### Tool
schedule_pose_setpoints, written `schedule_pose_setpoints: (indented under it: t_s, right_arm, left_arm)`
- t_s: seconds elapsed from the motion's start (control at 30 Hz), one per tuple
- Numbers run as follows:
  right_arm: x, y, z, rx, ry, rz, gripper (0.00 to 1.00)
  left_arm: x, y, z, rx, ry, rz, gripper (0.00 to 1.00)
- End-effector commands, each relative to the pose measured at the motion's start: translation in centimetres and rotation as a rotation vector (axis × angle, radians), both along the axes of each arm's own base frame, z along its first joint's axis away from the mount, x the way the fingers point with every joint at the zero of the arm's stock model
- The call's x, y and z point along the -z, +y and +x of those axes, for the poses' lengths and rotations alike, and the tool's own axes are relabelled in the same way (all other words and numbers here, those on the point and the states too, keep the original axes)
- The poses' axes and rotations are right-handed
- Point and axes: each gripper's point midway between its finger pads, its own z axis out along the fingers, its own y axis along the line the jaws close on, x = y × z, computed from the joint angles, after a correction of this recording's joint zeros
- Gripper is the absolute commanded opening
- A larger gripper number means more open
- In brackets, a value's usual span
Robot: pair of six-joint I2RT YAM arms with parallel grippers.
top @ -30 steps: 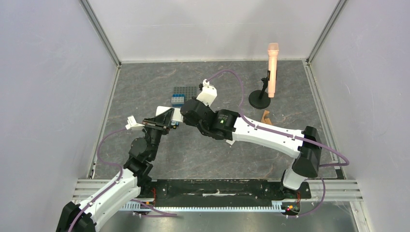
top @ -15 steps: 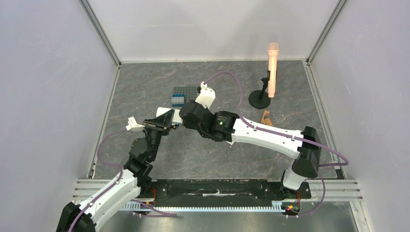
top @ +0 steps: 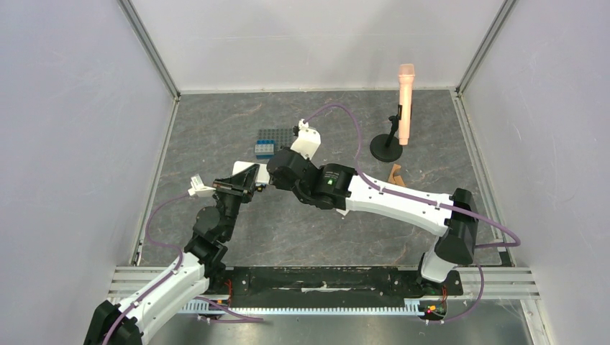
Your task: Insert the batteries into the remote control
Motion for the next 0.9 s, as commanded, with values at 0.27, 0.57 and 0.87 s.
schedule_pose_setpoints:
  t_s: [0.27,0.57,0.87]
  right_arm:
    - [-4.2,-0.6,-0.3,-0.027,-0.076,0.062,0.18]
    - [-4.6,-1.9,-1.5,-0.103,-0.096,0.048,0.23]
    - [-2.2,-3.4,-5.4,-0.305,-0.062,0.049,0.24]
  left_arm:
    - [-1.7,0.1,-0.7,0.014,-0.075,-0.037,0.02]
    - [-3.0,-2.2,-2.1,0.118,-0.229,0.173,0.02]
    - [-2.3,-3.7,-2.8,0.199,-0.260,0.220,0.02]
